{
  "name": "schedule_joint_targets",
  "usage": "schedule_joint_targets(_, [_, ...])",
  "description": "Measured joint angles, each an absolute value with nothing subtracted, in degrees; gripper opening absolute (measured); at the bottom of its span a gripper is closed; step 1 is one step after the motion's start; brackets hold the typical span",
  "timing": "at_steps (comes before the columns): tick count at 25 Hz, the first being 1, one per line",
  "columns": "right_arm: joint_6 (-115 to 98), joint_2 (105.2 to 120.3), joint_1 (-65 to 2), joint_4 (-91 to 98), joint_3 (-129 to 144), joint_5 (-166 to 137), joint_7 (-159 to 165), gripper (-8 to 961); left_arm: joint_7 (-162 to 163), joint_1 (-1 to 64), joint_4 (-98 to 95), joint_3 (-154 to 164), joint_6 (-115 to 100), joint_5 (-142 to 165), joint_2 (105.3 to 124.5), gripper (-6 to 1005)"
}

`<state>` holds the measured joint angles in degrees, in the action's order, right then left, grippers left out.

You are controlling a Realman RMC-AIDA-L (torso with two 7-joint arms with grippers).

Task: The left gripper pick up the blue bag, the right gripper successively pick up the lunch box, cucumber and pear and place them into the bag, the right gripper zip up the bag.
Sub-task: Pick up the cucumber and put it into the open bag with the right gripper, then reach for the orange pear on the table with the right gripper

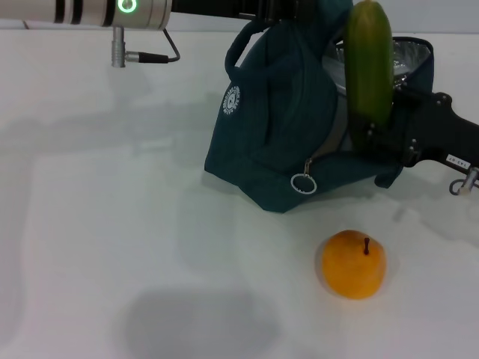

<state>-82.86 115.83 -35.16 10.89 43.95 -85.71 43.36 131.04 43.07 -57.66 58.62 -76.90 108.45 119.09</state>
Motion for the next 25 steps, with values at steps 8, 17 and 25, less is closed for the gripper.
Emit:
schedule_joint_targets(8, [-83.1,115.67,-35.5,14.9,51.6,-85.8,52.6,632,131.0,43.2,-57.7,58.6,-76.9,108.5,119.00,53])
schedule_joint_targets(17, [-85.8,115.66,-32.8,19.1,52.7,-83.0,56.6,709,131.0,42.9,-57.7,58.6,-76.9,108.4,119.00,54])
schedule_joint_targets(25, [-95.8,115.33,-25.3,27.7,52.6,-77.1,56.4,701,131.0,42.9,-57.6,58.6,-76.8,108.6,119.00,53])
